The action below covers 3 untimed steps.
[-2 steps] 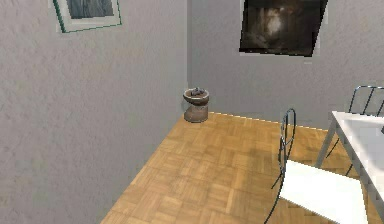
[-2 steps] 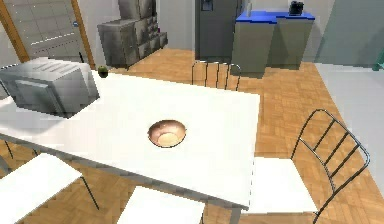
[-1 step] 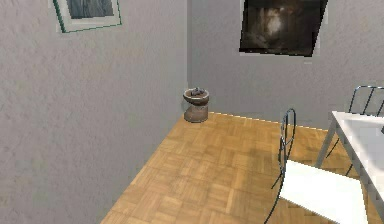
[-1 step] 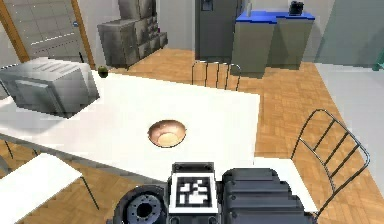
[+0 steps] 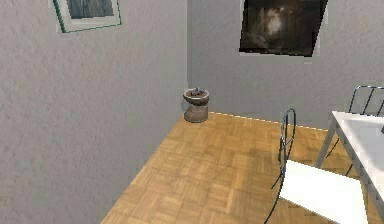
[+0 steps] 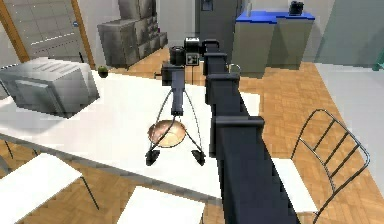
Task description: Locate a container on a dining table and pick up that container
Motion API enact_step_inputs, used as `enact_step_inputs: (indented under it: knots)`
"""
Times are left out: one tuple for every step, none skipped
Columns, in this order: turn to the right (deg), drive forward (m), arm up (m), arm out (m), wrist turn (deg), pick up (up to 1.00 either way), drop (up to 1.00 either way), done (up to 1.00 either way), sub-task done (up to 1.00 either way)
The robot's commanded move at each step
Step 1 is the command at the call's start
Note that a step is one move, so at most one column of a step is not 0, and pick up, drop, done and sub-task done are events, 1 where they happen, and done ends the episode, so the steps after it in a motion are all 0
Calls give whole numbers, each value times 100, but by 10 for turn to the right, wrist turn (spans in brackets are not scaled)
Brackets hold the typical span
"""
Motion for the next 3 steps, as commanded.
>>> enact_step_inputs:
  knots:
    - [0, 0, 0, 0, 450, 0, 0, 0, 0]
    - [0, 0, 0, 0, 450, 0, 0, 0, 0]
    - [0, 0, 0, 0, 450, 0, 0, 0, 0]
